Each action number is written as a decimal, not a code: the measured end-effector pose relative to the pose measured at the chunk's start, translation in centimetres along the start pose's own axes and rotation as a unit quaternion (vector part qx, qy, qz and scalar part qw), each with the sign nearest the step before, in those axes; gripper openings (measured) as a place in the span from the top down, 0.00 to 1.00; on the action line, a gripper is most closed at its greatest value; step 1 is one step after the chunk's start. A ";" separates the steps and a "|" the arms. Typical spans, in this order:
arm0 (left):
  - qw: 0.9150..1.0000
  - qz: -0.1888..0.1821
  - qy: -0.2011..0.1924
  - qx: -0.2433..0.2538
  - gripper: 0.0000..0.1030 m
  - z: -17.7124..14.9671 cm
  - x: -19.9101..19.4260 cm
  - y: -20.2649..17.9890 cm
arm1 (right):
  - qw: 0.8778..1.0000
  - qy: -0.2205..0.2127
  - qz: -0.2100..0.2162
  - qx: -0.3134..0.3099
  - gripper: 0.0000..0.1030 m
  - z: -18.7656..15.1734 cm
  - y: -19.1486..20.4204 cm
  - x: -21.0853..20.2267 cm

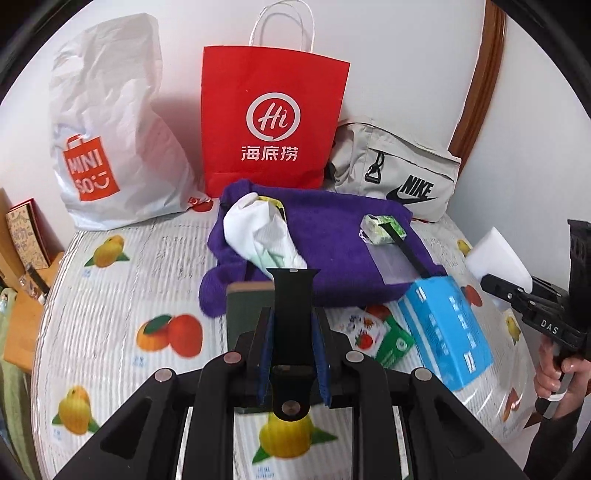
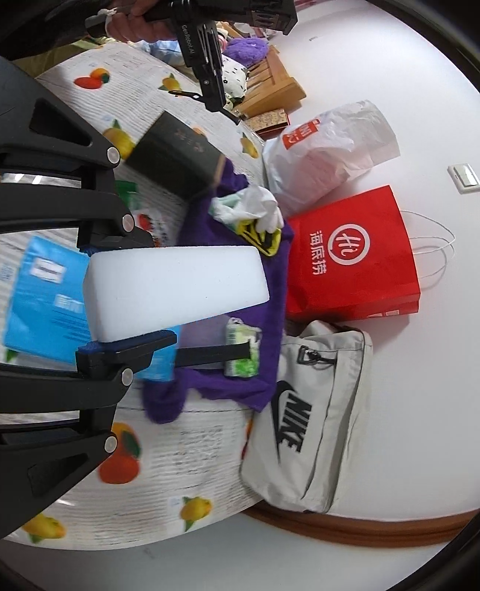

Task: Organize soft objects
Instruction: 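Carry the foam block and watch strap toward the purple towel with both tools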

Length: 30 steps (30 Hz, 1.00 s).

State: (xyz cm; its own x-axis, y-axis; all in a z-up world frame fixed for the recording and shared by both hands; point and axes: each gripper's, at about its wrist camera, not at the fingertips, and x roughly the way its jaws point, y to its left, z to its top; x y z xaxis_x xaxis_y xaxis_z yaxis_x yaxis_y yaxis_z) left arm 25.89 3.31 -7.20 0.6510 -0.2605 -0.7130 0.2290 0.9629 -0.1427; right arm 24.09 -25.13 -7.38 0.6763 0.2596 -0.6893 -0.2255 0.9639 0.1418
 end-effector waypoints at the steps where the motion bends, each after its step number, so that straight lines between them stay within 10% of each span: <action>1: 1.000 0.001 0.001 0.000 0.81 0.3 0.2 0.0 | 1.000 0.001 -0.001 -0.001 0.67 0.5 -0.1 0.4; 30: 0.999 -0.020 0.046 -0.003 0.81 6.4 9.2 0.6 | 0.992 0.126 0.007 -0.027 0.67 5.4 -2.8 14.6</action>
State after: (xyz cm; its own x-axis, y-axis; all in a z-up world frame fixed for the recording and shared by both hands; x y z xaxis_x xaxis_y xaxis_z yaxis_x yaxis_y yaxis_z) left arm 36.64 1.05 -9.51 0.5725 -0.2923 -0.7660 0.2498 0.9521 -0.1766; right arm 38.33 -23.70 -14.00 0.4783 0.2434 -0.8438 -0.2759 0.9538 0.1187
